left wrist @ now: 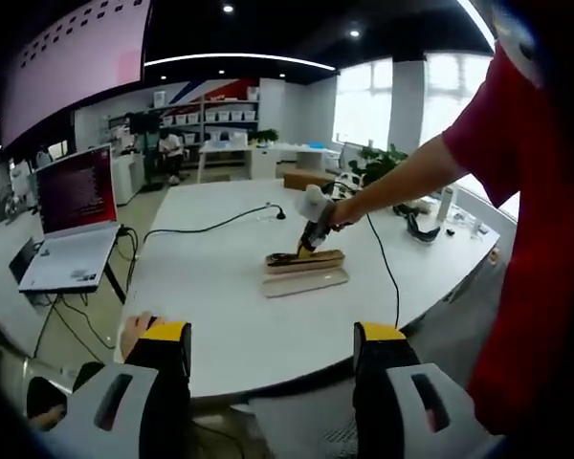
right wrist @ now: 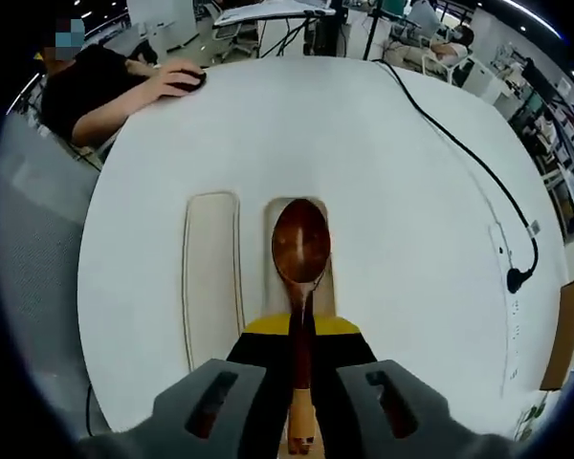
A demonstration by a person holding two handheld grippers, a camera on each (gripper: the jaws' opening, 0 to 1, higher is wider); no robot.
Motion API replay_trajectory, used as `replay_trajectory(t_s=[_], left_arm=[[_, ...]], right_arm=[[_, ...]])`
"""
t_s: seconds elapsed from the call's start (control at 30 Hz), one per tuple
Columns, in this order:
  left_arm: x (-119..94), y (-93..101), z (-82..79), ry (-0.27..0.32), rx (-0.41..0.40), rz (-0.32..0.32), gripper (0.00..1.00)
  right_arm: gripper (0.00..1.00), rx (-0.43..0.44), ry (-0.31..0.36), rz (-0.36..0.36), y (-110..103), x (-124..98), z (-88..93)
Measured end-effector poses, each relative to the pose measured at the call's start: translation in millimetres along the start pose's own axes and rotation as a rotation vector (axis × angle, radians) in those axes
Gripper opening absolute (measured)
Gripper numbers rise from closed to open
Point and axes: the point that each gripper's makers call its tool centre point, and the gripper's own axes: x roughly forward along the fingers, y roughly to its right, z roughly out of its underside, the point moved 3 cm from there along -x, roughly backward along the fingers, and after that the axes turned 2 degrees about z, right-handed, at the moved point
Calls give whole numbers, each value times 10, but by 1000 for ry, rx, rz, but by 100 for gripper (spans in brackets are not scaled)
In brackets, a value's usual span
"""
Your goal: Arrange the utensils inside the cutlery case until each visible utensil rests in its matching compartment.
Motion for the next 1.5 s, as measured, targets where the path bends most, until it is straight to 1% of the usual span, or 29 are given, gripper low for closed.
replay_trajectory(t_s=[0.07, 0.17, 0.2, 0.27, 0.33, 0.43, 0.5, 0.57, 0.6, 0.63, 0.7, 0.77, 0.87, 0.97, 1.1, 1.17, 1.27, 1.33, 1.4, 1.47, 1.5], left_arm=[[-3, 0, 16, -5, 0, -1, 71], [-9, -7, 21, -4, -7, -3, 71], [-11, -12, 21, -2, -10, -4, 71], [-14, -16, 27, -3, -12, -5, 71], [-18, -17, 29, -3, -11, -4, 71], [-24, -17, 26, -1, -11, -2, 71], [-27, -17, 20, 0, -9, -2, 71], [-35, -16, 7, 4, -5, 0, 71], [-36, -14, 2, 5, -2, 1, 71], [-42, -16, -5, 5, 2, 3, 71], [-53, -21, -20, 10, 7, 5, 71], [-59, -36, -37, 21, 6, 7, 71], [-46, -32, -62, 34, 12, 18, 71], [-42, -12, -100, 50, 18, 38, 71], [-45, 9, -139, 67, 32, 62, 71], [-48, 15, -138, 72, 35, 76, 71], [-47, 40, -105, 69, 48, 106, 71], [-22, 21, -73, 61, 64, 121, 71], [11, -5, -65, 63, 70, 138, 71], [58, -35, -68, 65, 66, 156, 71], [95, -47, -84, 74, 61, 174, 71]], right_arm=[[2, 8, -11, -3, -11, 24, 14], [2, 0, -14, -9, -148, 11, 5], [2, -16, -19, -10, -154, 24, 19], [2, -29, -16, -5, -117, 37, 27], [2, -26, -17, -6, -167, 1, 17], [2, -24, -22, 2, -92, -6, 53], [0, -21, -23, 16, -123, -49, 45], [0, -22, -20, 21, -84, -45, 54], [0, -13, -22, 24, -76, -48, 60], [0, 13, -21, 21, -76, -60, 66], [0, 21, -11, 31, -90, -96, 57], [4, 29, -6, 44, -118, -140, 55], [6, 19, 21, 73, -168, -237, 28], [12, 44, 31, 82, -199, -311, 42], [14, 58, 36, 99, -265, -436, 78], [15, 80, 32, 111, -294, -521, 106], [19, 116, 53, 124, -336, -662, 116], [25, 161, 67, 143, -366, -737, 119], [31, 185, 89, 166, -391, -818, 120], [33, 215, 102, 187, -406, -886, 134], [34, 227, 108, 196, -418, -916, 144]])
